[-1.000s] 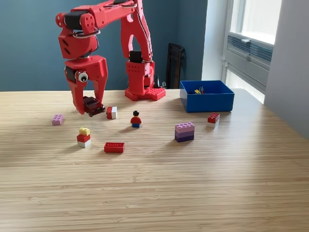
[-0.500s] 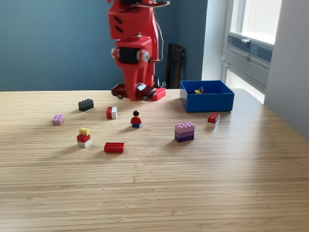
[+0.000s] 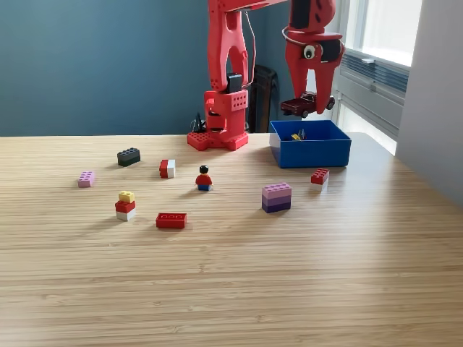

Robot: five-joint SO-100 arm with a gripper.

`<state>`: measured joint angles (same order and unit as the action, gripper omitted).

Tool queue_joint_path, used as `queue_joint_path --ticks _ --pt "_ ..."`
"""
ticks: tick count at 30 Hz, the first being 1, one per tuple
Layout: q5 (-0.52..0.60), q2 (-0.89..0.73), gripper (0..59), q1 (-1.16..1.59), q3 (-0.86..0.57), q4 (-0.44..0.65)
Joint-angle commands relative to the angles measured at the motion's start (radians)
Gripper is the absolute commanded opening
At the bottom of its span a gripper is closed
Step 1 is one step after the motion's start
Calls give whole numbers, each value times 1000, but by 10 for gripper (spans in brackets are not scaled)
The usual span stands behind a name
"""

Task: Grasp a lego block and put it in the bin.

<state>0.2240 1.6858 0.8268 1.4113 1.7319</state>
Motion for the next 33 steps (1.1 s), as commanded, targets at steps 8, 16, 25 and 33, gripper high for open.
queue_joint_path --ticks 8,16,25,33 --pt "-83 89 1 341 149 38" --pt "-120 87 1 426 193 34" --pt "-152 86 3 445 282 3" --pt "-178 86 3 454 391 -58"
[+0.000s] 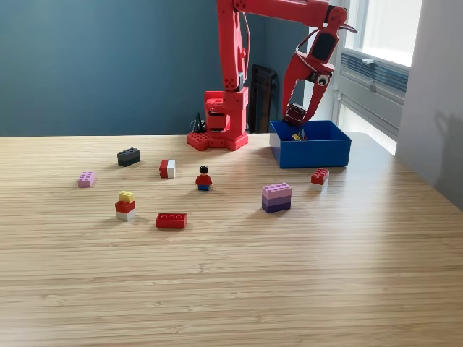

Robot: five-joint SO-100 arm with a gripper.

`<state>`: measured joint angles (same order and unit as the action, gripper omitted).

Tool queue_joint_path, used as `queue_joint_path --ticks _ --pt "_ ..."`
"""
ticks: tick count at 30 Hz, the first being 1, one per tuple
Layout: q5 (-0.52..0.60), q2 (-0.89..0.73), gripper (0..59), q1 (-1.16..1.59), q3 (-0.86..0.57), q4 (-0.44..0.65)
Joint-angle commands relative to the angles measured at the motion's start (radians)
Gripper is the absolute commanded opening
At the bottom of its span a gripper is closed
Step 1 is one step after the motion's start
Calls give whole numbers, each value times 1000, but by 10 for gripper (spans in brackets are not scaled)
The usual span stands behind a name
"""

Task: Grasp a lego block and put it in the bin.

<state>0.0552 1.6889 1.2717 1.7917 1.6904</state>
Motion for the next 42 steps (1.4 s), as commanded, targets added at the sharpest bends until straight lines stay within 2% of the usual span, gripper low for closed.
queue_joint_path --ticks 1,2,5,7,13,21,34,39,42 --pt "-14 83 3 9 14 -18" --pt "-14 83 24 9 15 -18" --pt "-15 83 151 9 12 -18" --pt "-14 83 212 9 3 -18" --pt "-9 83 304 9 -23 -18" --pt "0 83 287 -20 -146 -15" --pt "97 83 248 -301 -650 25" --pt "169 83 242 -494 -742 26" --pt "198 83 248 -626 -747 20"
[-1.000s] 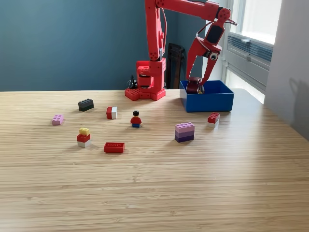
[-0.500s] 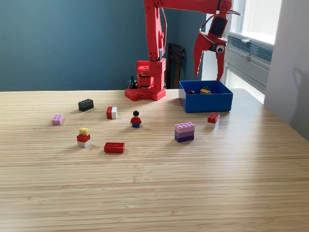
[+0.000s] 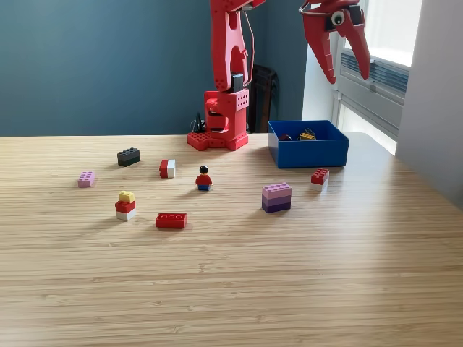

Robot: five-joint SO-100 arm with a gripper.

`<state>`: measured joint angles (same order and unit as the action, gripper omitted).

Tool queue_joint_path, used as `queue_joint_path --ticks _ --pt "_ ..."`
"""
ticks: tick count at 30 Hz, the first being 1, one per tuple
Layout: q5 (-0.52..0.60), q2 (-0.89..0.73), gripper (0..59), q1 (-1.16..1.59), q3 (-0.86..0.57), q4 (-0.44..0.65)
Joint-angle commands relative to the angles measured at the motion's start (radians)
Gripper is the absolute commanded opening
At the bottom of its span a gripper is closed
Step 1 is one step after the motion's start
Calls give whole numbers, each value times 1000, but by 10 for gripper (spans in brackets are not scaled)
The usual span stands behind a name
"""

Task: Grasp a lego block and put it in the bin.

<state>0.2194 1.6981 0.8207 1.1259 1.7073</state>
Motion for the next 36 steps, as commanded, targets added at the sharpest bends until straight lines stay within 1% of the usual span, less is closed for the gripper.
queue_joint_path --ticks 1,5,10,27,36 --pt "31 74 249 -210 -72 0" --pt "6 74 245 -301 -5 -23" --pt "-15 74 244 -336 46 -44" --pt "-40 74 252 -350 126 -101" --pt "-48 74 252 -364 138 -124"
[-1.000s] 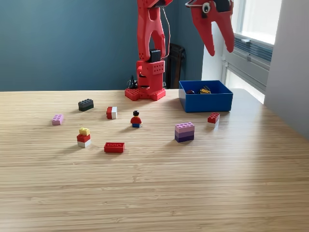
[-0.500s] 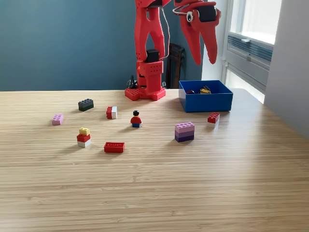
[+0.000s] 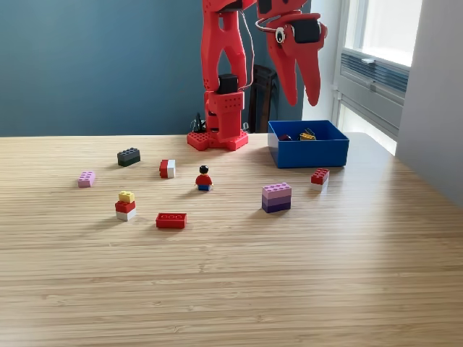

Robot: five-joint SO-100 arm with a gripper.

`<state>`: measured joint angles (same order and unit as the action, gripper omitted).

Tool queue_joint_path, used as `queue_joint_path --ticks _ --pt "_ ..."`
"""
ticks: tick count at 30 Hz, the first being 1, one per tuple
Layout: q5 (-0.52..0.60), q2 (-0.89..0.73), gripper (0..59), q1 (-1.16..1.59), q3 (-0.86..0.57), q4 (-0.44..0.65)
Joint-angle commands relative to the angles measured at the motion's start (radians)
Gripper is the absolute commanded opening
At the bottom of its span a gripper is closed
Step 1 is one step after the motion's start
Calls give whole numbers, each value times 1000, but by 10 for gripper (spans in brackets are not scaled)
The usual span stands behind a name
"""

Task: Grasp a lego block and put it in the bin.

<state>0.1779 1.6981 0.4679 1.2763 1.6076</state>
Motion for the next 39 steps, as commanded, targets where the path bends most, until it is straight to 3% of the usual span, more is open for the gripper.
queue_joint_path --ticks 1,11,21,39 --pt "-5 74 252 -9 -9 -29" --pt "41 74 247 -32 95 -71" --pt "77 74 244 -227 209 -106" --pt "-97 91 245 -525 609 -278"
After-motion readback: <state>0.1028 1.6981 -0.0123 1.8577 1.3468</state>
